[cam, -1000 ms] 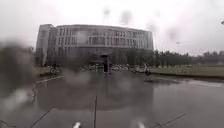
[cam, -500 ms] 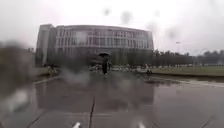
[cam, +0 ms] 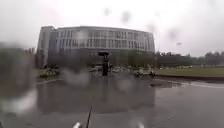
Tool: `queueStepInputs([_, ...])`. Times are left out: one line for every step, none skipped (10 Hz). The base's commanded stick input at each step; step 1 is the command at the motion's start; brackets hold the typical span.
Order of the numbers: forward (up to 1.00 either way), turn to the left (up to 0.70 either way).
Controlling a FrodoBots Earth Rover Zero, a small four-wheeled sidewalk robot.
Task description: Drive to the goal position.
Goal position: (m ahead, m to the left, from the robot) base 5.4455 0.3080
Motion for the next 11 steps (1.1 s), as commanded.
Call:
queueStepInputs([0.70, -0.13])
queueStepInputs([0.70, -0.13])
queueStepInputs([0.70, -0.11])
queueStepInputs([0.70, -0.06])
queueStepInputs([0.70, -0.02])
queueStepInputs([0.70, 0.01])
queueStepInputs([0.70, 0.01])
queueStepInputs([0.70, 0.01])
queueStepInputs([0.70, 0.01])
queueStepInputs([0.70, 0.01])
queueStepInputs([0.70, 0.01])
